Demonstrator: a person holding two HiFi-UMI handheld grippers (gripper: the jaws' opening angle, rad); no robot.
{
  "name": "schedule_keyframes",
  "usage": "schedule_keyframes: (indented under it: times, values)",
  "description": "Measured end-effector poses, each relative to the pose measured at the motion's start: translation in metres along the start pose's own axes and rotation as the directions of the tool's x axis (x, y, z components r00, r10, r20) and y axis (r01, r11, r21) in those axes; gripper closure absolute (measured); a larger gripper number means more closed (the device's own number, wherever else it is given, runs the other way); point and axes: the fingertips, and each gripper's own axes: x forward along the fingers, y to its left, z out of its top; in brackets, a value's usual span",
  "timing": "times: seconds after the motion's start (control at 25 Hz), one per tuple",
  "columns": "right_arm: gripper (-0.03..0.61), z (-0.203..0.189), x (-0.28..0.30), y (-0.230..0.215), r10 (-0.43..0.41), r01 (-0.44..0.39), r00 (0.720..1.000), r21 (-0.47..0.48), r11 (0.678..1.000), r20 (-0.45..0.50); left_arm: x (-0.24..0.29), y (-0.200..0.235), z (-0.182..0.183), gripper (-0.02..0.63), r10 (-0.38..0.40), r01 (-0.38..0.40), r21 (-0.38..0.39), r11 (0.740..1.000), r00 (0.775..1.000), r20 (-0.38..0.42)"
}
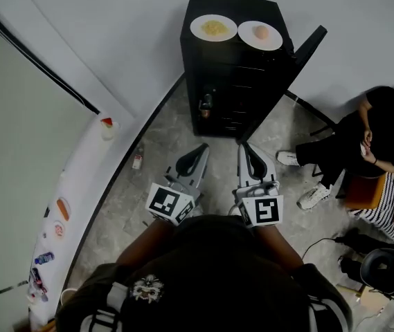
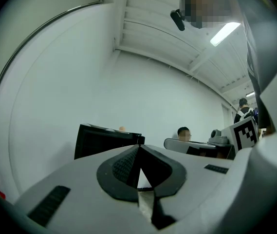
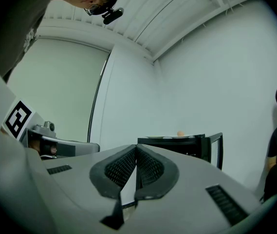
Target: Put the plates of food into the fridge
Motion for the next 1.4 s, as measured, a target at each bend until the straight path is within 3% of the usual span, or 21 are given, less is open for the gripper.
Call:
schedule_keyframes:
  times: [0.6, 0.8, 1.0, 1.4]
  values:
    - [0.554, -0.007, 0.005, 0.027, -0.038, 0.037, 0.999, -0.042, 0.998, -0.031, -0.014, 0.02, 0.004, 0.591, -0.062, 0.062, -0.023, 0.998, 0.998, 0.0]
    - [0.554, -0.017, 0.014, 0.01, -0.047, 0.046, 0.998, -0.024, 0.999, -0.043, 0.003, 0.025, -0.005, 0.591, -0.056, 0.055, -0.022, 0.998, 0.998, -0.015]
    - [0.554, -0.014, 0.037, -0.019, -0.055, 0.056, 0.998, 0.065, 0.996, -0.026, 0.03, 0.032, 0.009, 0.591, -0.019, 0.019, -0.007, 1.0, 1.0, 0.003]
    - [0.554, -0.016, 0.075, -0.066, -0.027, 0.029, 0.999, 0.085, 0.996, -0.021, 0.083, 0.048, 0.013, 0.591, 0.026, -0.026, 0.012, 1.0, 1.0, 0.001]
